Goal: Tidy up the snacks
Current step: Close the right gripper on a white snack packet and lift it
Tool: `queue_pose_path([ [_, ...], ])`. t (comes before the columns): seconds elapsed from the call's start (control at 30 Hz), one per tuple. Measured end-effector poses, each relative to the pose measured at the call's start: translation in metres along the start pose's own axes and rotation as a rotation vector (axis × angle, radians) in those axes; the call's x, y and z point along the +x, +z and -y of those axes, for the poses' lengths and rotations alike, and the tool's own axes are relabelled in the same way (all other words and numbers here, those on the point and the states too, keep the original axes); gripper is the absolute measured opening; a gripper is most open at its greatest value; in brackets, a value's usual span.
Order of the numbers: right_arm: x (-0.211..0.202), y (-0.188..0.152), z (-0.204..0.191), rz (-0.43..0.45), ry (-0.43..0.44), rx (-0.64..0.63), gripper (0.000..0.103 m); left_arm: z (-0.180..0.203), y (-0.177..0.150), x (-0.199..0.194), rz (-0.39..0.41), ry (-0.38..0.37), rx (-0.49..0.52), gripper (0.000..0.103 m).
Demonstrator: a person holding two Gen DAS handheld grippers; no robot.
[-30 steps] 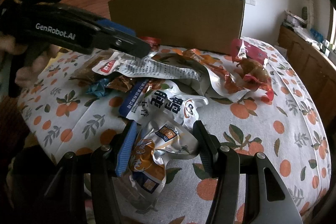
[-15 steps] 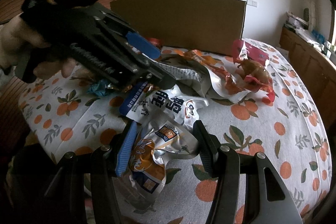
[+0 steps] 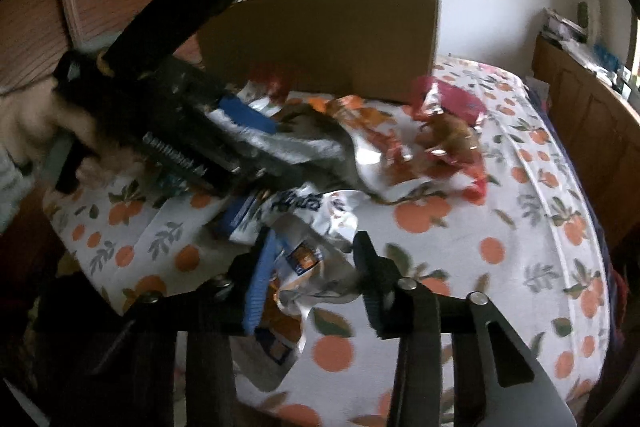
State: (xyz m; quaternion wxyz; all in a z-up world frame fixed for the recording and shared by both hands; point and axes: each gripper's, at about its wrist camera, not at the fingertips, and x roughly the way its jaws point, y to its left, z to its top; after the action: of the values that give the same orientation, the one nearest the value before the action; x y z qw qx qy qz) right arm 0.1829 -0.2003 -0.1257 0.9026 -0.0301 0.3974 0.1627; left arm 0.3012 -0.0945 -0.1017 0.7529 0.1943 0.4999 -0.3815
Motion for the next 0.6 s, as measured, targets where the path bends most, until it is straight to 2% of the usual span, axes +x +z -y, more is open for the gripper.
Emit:
queue_pose_path([
  [0.03, 0.002, 0.001, 0.006, -0.011, 0.023, 0.015, 0.036, 0.001, 0.0, 0.001, 0.006, 0.002, -0.005, 0.075],
  [0.1, 0.006, 0.002, 0.017, -0.031, 0.057, 0.047, 0.036, 0.001, 0.0, -0.002, 0.023, -0.016, -0.021, 0.068],
  [0.17, 0.01, 0.001, 0.025, -0.047, 0.057, 0.052, 0.036, 0.005, 0.0, -0.006, 0.045, -0.039, -0.021, 0.045],
  [0.27, 0.013, 0.0, 0.031, -0.08, 0.101, 0.057, 0.037, 0.014, 0.0, -0.013, 0.059, -0.012, 0.013, 0.033],
  [0.37, 0.015, 0.002, 0.025, -0.09, 0.07, 0.009, 0.037, 0.016, 0.0, -0.015, 0.067, -0.006, 0.01, 0.031],
  [0.6, 0.0, -0.004, 0.033, -0.073, 0.037, 0.067, 0.043, 0.017, -0.002, -0.015, 0.095, -0.002, -0.011, 0.029],
])
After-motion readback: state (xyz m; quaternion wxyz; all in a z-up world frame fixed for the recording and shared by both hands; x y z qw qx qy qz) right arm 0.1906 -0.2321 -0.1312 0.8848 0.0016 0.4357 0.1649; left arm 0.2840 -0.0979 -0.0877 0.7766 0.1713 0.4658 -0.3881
